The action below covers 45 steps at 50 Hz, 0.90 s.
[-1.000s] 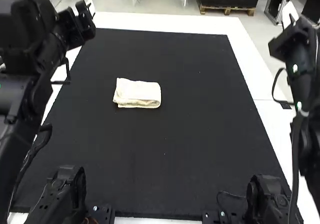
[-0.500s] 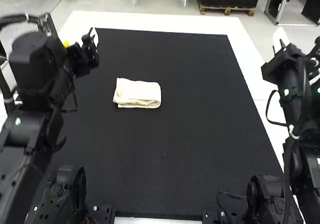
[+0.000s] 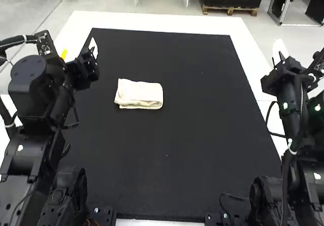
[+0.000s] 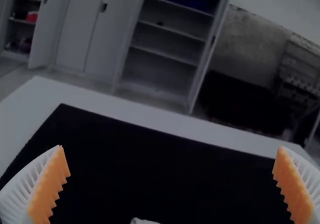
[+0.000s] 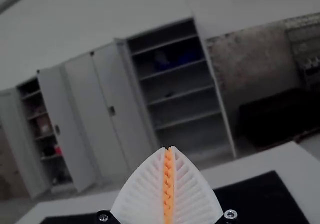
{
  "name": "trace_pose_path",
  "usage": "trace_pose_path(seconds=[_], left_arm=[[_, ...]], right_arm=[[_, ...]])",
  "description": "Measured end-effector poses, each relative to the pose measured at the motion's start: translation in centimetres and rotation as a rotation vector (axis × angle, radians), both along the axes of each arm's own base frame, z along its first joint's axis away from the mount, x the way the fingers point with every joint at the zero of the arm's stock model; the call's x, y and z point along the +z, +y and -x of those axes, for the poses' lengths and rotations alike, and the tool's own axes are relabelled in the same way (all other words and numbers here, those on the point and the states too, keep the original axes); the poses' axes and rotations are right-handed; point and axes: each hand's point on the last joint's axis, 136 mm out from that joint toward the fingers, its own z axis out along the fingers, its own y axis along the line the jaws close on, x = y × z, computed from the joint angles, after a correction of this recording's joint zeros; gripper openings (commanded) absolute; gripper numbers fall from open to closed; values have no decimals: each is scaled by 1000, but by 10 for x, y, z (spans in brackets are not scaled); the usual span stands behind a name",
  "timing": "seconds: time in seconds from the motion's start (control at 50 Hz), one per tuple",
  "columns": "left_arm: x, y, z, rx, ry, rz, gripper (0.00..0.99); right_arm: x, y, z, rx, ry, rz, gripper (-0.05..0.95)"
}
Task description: Fold the towel.
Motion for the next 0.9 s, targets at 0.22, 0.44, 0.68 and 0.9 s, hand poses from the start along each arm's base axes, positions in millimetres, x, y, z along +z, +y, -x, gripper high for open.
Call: trace_pose_path(seconds=[0.22,0.44,0.68,0.9], left_arm=[[7,0,3,5,-45,-36,957],[-9,0,-3,11,-37,-84,957],[12,-3,1,8,-126,-137,956],[16,-4,0,14,-181,-193,959]], right_arm=[[0,3,0,15,2,5,-23],[-3,8,-1,44,-6,16,-23],[-7,18,-3,93,-17,40,-23],[-7,21,-4,99,-83,72,-20]])
